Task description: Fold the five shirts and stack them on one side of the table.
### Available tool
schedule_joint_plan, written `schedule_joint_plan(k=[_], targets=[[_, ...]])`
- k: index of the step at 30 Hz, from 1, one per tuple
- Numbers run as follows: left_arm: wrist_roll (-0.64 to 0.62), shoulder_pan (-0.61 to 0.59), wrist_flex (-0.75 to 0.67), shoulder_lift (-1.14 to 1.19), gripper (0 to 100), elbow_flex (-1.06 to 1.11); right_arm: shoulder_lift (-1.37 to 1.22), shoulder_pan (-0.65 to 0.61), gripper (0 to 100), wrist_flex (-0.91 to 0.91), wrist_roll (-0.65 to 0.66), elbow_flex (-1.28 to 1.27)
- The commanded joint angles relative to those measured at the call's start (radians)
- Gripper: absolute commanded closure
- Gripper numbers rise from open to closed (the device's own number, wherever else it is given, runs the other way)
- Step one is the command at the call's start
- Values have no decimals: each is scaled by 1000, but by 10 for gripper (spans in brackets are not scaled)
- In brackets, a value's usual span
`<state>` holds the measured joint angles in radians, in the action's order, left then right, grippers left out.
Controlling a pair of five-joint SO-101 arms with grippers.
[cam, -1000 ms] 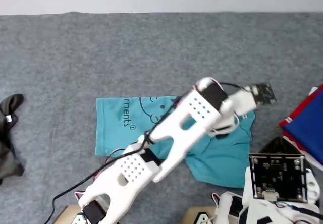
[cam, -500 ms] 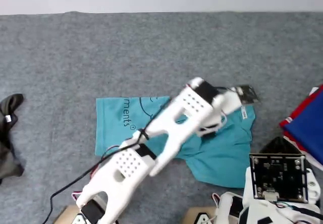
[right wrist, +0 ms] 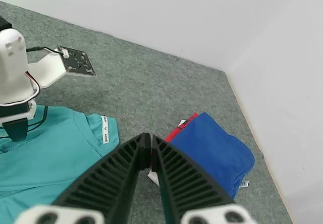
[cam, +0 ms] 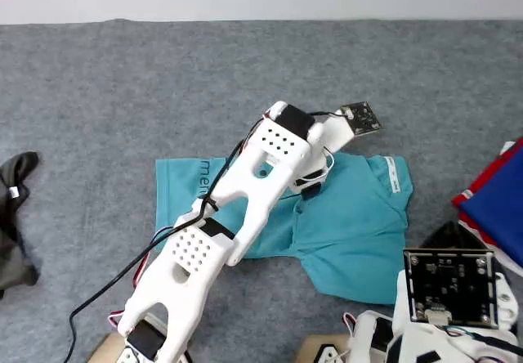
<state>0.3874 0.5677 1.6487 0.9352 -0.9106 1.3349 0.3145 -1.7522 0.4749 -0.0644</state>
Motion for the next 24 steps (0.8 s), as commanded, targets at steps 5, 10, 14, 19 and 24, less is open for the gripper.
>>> schedule_joint_plan(k=[5, 10, 14, 19, 24], targets=[[-2, 135, 106, -78, 804, -120, 1, 10, 988, -38, -8, 3], [-28, 238, 106, -78, 804, -111, 2, 12, 988, -39, -8, 5], [-66, 336, 106, -78, 804, -47, 2, 12, 988, -39, -8, 5], [-103, 419, 106, -78, 802, 79, 2, 12, 988, -39, -6, 2], [-103, 453, 106, -77, 800, 134, 2, 12, 988, -39, -6, 0]])
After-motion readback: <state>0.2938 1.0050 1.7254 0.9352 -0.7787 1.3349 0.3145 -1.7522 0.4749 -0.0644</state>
